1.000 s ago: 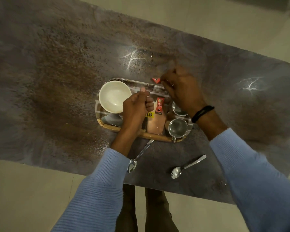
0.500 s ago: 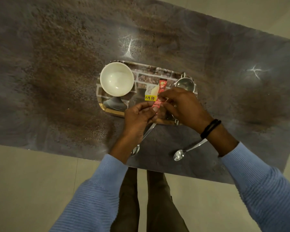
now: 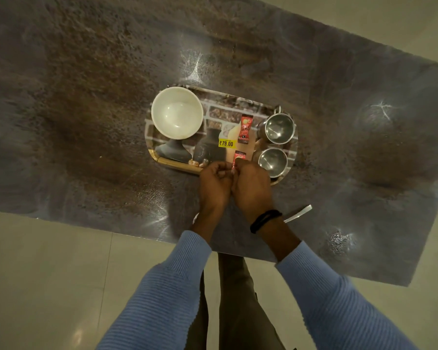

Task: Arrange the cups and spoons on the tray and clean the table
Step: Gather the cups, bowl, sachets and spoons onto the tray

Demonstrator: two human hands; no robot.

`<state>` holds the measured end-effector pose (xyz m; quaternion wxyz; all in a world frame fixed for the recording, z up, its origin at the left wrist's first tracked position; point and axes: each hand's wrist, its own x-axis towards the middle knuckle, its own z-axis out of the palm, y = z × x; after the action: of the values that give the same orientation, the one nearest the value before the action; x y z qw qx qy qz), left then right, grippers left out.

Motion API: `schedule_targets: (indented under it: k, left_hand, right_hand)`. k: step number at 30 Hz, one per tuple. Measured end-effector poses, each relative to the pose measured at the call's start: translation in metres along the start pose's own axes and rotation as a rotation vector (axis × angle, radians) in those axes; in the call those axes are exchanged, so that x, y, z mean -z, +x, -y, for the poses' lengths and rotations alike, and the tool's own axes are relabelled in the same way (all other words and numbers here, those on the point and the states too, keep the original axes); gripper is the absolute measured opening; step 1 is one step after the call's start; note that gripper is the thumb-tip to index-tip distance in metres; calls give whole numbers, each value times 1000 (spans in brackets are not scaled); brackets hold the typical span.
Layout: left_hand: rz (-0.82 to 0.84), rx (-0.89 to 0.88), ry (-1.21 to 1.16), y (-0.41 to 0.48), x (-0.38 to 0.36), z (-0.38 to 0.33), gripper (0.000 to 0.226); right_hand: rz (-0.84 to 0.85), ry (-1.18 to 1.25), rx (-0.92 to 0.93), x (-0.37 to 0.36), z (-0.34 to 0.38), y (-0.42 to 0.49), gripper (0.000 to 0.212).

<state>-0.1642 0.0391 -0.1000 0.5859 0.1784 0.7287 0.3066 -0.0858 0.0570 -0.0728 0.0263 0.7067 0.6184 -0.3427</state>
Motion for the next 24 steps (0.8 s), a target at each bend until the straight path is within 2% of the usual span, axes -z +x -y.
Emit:
schedule_targets:
  k: [4,7,12,16,18,21,24]
  left_hand:
    - [-10,-89,234,6,3,1,8]
    - [-42,-170,410,7,5,-6,12]
    - [-61,-210,538,9,5,-12,12]
    - [-28,-239,581,5,9,-16,12]
    - [-33,-249,588,4,12,-12,11]
    - [-56,-257,476,-4,16,0,10]
    - [-33,-268,498,-31,17,14,21]
  right_hand:
    - [-30,-3,-43,-9,-2,6,22]
    - [-57,9,-45,-14,-4,10,23]
    - [-58,-84,-52,-25,-7,13,29]
    - [-76,-73,-32,-29,-8,5,31]
    - [-157,-49,4,-29,-7,-3,30]
    - [-254,100,113,-24,-4,-32,36]
    - [-330,113,132,-20,-17,-68,29]
